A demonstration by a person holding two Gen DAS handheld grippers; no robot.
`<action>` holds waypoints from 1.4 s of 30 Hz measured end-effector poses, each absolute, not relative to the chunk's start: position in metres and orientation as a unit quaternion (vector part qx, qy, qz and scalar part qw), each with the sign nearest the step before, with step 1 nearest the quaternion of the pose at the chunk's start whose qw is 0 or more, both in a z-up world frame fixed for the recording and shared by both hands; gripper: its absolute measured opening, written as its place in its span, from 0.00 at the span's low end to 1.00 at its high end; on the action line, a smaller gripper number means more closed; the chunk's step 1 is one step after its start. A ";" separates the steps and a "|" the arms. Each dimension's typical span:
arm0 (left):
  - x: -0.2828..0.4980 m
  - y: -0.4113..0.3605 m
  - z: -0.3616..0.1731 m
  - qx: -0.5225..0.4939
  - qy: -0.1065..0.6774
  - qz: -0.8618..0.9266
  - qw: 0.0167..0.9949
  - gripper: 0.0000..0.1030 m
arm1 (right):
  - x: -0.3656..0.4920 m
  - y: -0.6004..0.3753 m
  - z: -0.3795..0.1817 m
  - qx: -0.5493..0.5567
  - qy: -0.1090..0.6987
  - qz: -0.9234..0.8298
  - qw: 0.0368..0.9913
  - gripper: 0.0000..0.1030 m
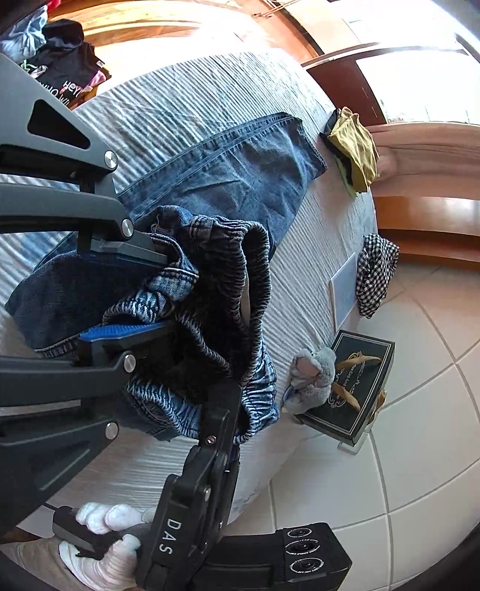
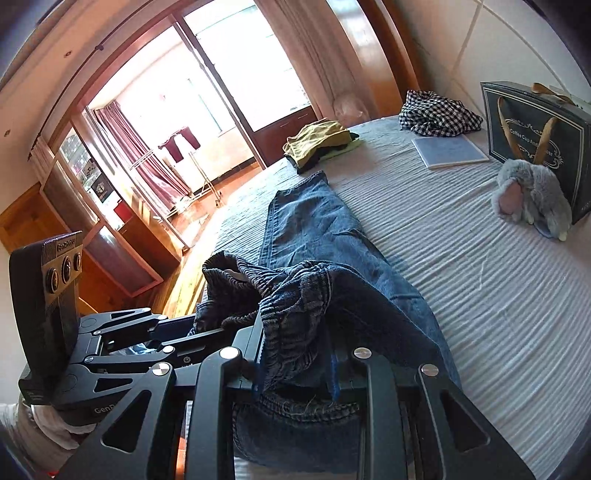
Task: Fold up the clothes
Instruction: 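Grasp the elastic cuff with both tools and lift it toward the waistband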
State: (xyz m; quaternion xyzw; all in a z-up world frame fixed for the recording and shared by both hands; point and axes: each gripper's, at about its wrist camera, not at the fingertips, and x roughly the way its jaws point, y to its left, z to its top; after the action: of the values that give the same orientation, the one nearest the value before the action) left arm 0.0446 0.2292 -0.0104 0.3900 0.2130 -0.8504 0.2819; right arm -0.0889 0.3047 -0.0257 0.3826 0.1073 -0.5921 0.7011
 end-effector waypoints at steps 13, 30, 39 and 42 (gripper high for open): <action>0.050 0.014 -0.017 0.374 0.234 -0.853 0.280 0.24 | -0.067 0.096 -0.012 0.374 0.140 -0.595 0.698 0.24; 0.057 -0.221 -0.100 0.444 0.315 -0.812 0.213 0.41 | -0.071 -0.147 -0.093 0.454 0.199 -0.602 0.627 0.63; 0.064 -0.229 -0.043 0.417 0.271 -0.847 0.189 0.78 | -0.095 -0.101 -0.065 0.450 0.186 -0.630 0.605 0.65; 0.053 -0.229 -0.046 0.430 0.245 -0.846 0.200 0.77 | -0.101 -0.076 -0.060 0.450 0.189 -0.639 0.595 0.58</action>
State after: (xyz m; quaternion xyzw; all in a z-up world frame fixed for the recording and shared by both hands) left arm 0.0532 -0.2288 -0.0463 0.4302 0.2450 -0.8455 0.2001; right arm -0.1010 -0.0759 -0.0595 0.4502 0.1887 -0.6389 0.5946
